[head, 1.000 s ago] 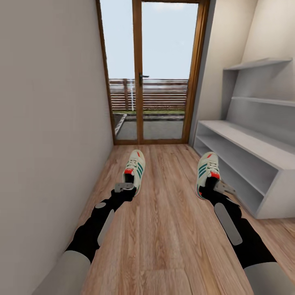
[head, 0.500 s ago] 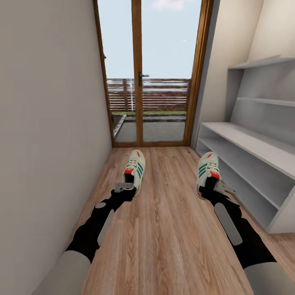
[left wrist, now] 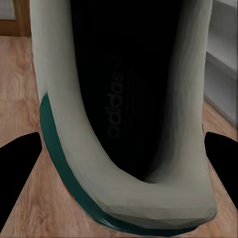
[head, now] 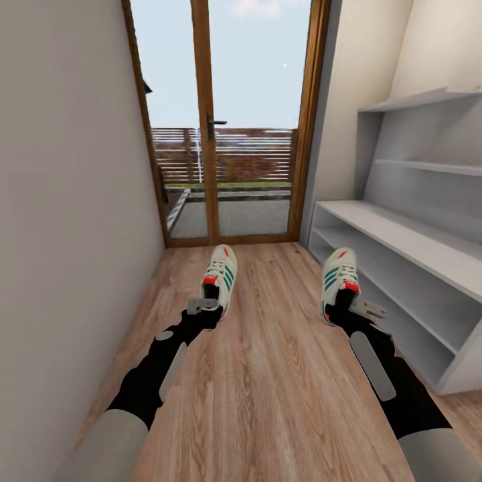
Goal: Pick up the two gym shoes and the two sandals from the corridor floor and place them onto the hallstand (shoe rack) in the corridor, making sure they are on the rack and not on the floor. Arrange them so the two gym shoes are next to each other and the two sandals are next to each other.
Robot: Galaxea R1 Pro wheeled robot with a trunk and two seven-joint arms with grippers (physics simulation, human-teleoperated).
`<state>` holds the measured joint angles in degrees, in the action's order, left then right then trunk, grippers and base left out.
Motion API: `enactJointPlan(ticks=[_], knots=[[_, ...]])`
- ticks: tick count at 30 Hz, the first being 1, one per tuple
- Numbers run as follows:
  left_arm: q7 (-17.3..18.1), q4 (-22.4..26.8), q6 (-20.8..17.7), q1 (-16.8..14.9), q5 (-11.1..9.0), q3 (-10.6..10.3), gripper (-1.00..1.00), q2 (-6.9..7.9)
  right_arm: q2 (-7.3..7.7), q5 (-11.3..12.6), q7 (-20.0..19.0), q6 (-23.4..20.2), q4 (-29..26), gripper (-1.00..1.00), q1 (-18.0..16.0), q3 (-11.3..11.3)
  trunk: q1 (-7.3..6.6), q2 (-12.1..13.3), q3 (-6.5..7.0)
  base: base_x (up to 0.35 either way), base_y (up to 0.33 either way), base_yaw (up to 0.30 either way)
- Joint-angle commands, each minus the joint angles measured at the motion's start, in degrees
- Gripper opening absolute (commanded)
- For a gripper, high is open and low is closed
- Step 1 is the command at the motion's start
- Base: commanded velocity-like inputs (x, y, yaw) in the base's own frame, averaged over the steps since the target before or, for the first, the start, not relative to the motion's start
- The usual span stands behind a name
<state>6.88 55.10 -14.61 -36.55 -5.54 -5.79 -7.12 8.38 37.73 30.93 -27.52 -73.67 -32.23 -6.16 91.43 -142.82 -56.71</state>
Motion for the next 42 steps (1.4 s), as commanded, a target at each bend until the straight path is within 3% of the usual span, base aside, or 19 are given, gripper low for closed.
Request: enactJointPlan(ticks=[1, 11, 28, 42], knots=[[0.07, 0.1, -0.41, -0.02, -0.61, 0.02, -1.0, 0.0, 0.06, 0.41, 0.54, -0.07, -0.07, -1.0, -0.05, -0.17, 0.02, -0.03, -0.06, 0.349, 0.0, -0.251], [0.07, 0.09, -0.41, -0.02, -0.61, 0.0, -1.0, 0.0, 0.06, 0.45, 0.54, -0.08, -0.03, -1.0, -0.04, -0.05, 0.02, -0.03, 0.06, 0.349, 0.065, -0.24], [0.07, 0.09, -0.41, -0.01, -0.61, 0.01, -1.0, 0.0, 0.06, 0.5, 0.56, -0.08, -0.09, -1.0, -0.06, -0.08, 0.02, -0.03, 0.1, 0.349, 0.089, -0.02], [0.07, 0.09, -0.41, -0.02, -0.61, 0.0, -1.0, 0.0, 0.06, 0.47, 0.54, -0.08, -0.07, -1.0, -0.05, -0.08, 0.02, -0.03, 0.56, 0.347, 0.133, -0.155]])
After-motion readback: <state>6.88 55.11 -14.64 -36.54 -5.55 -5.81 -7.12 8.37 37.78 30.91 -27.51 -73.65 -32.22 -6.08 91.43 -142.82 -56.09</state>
